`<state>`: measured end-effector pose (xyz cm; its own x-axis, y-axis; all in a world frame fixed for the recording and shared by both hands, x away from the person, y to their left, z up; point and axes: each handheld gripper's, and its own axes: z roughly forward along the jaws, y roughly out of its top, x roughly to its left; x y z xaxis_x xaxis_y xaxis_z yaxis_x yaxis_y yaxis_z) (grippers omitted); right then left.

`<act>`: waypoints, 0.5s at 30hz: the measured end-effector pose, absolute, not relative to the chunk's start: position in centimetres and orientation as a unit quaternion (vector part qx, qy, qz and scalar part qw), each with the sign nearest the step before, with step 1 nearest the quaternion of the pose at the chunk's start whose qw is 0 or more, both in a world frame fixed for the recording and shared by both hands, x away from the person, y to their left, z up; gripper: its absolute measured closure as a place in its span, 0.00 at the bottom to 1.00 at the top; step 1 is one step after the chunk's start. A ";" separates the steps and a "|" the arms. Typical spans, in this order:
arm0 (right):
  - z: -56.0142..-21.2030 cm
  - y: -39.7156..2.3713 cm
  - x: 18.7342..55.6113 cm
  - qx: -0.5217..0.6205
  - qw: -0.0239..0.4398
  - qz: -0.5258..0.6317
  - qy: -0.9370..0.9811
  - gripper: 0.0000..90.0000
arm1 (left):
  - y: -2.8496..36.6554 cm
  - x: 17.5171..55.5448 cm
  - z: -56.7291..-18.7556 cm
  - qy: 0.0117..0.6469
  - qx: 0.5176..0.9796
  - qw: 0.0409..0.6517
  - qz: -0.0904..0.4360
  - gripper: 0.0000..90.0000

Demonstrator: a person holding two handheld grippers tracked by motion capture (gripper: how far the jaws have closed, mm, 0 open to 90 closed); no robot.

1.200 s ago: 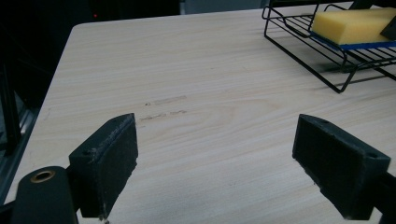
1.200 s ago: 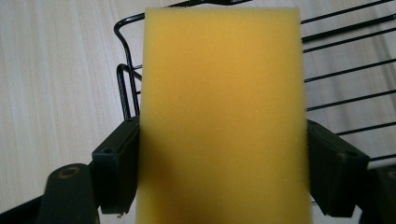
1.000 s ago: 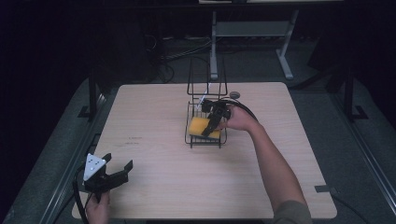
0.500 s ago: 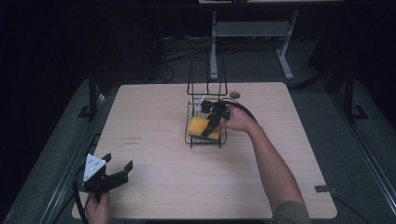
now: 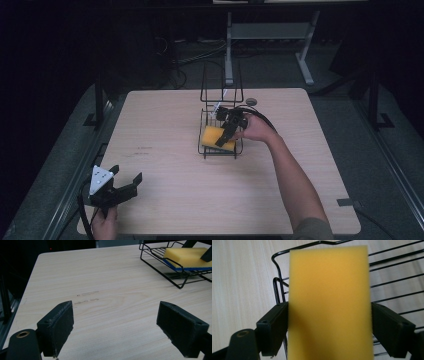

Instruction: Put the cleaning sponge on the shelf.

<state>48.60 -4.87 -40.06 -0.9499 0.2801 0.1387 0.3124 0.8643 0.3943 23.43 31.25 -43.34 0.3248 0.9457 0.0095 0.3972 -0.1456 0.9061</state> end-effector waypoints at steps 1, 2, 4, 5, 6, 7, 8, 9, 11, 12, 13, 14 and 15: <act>-39.9 -5.0 48.6 -0.153 0.039 -0.211 -0.965 0.20 | 31.2 23.4 -43.3 0.488 0.687 0.436 0.315 0.15; -39.7 -5.1 48.4 -0.152 0.039 -0.209 -0.965 0.20 | 31.2 23.4 -43.4 0.488 0.687 0.437 0.314 0.15; -39.5 -5.4 48.3 -0.156 0.033 -0.217 -0.963 0.20 | 31.2 23.3 -43.3 0.488 0.688 0.435 0.314 0.15; -39.3 -5.6 48.2 -0.157 0.033 -0.221 -0.962 0.20 | 31.2 23.3 -43.3 0.489 0.688 0.435 0.315 0.15; -39.3 -5.6 48.2 -0.157 0.033 -0.221 -0.962 0.20 | 31.2 23.3 -43.3 0.489 0.688 0.435 0.315 0.15; -39.1 -6.2 48.1 -0.163 0.037 -0.236 -0.957 0.20 | 31.2 23.3 -43.3 0.489 0.687 0.435 0.315 0.15; -39.2 -6.4 48.1 -0.164 0.036 -0.240 -0.956 0.20 | 31.2 23.3 -43.3 0.489 0.687 0.435 0.315 0.15; -39.2 -6.6 48.0 -0.166 0.034 -0.241 -0.956 0.20 | 31.2 23.3 -43.3 0.489 0.688 0.435 0.315 0.15; -39.0 -7.0 47.9 -0.174 0.029 -0.237 -0.955 0.20 | 31.2 23.3 -43.3 0.489 0.688 0.435 0.315 0.15; -38.9 -7.2 47.9 -0.175 0.028 -0.241 -0.954 0.20 | 31.1 23.3 -43.3 0.489 0.686 0.435 0.317 0.15; -38.7 -7.4 47.8 -0.173 0.024 -0.243 -0.954 0.20 | 31.2 23.3 -43.3 0.489 0.687 0.434 0.317 0.15; -38.7 -7.4 47.8 -0.173 0.024 -0.243 -0.954 0.20 | 31.2 23.3 -43.3 0.489 0.687 0.434 0.317 0.15; -38.5 -7.6 47.8 -0.173 0.025 -0.249 -0.953 0.20 | 31.2 23.3 -43.3 0.489 0.687 0.434 0.317 0.15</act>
<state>47.82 -7.62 -38.49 -0.9389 0.3168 0.1344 0.3421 0.8164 0.4652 23.31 31.17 -43.30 0.3201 0.9473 0.0101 0.3973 -0.1439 0.9063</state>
